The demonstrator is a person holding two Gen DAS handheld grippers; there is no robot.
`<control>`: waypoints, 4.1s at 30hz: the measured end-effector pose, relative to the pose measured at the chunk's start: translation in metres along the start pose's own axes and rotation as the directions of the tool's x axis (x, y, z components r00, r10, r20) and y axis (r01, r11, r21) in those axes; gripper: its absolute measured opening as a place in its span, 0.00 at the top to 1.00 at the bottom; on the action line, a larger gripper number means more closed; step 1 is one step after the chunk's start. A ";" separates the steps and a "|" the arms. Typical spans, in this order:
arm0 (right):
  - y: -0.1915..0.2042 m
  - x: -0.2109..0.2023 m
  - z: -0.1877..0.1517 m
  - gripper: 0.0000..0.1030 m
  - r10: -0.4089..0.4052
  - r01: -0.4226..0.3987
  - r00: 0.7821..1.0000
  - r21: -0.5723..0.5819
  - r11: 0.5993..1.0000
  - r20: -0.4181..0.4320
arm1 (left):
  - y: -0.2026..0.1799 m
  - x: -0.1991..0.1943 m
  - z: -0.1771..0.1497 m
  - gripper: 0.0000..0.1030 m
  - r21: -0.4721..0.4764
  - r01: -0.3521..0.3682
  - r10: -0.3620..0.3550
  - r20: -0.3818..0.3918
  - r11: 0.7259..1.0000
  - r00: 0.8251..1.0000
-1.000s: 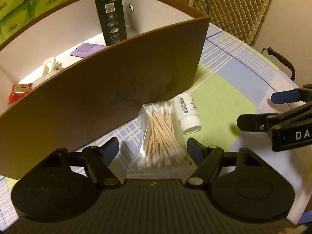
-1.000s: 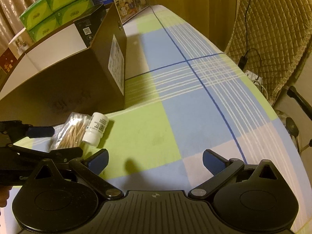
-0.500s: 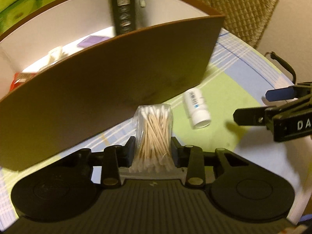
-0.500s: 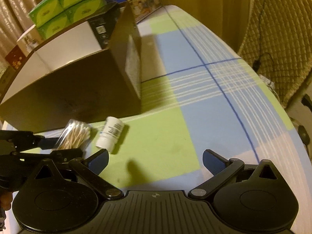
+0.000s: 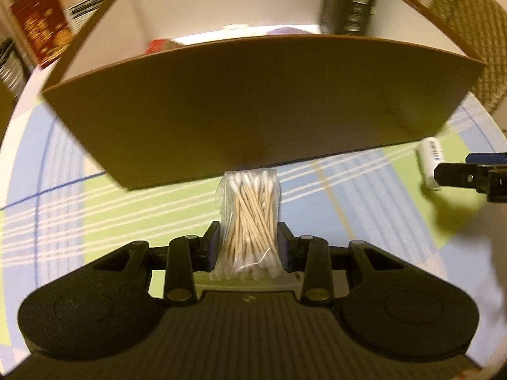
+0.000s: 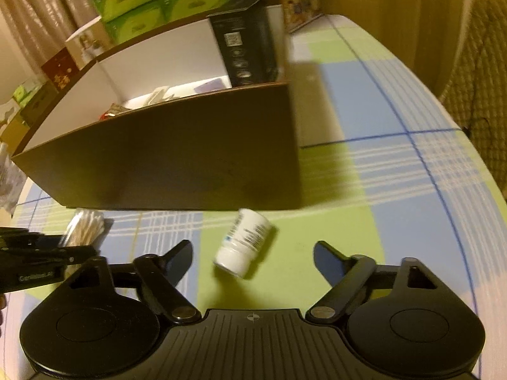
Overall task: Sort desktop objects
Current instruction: 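Grasp the cotton swab bag with the left tool while the right tool grasps the white bottle, then carry the swab bag and white bottle over the brown box with both tools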
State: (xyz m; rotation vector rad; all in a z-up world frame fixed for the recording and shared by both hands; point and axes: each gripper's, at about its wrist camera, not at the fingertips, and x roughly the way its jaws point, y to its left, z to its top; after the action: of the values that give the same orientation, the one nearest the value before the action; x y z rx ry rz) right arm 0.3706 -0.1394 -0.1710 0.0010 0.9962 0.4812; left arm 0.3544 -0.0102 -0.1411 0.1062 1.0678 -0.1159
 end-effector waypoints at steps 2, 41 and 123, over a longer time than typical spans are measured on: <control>0.005 0.008 0.003 0.43 -0.005 0.005 1.000 -0.017 1.000 -0.004 | 0.007 -0.001 -0.002 0.69 -0.019 -0.018 0.018 -0.005 1.000 1.000; 0.064 0.003 -0.051 0.66 -0.003 -0.007 0.999 -0.331 0.944 -0.032 | 0.012 -0.023 -0.043 0.67 -0.033 0.012 -0.012 0.005 0.999 1.000; 0.073 -0.001 0.138 0.76 0.113 -0.096 0.991 -0.213 0.972 0.069 | 0.040 -0.054 0.146 0.79 0.041 0.085 -0.092 0.202 0.995 0.975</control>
State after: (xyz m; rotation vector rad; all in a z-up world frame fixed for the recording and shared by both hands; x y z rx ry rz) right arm 0.4527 -0.0443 -0.0784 -0.1158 0.8648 0.6764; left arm 0.4611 0.0106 -0.0222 0.0741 0.8659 -0.2205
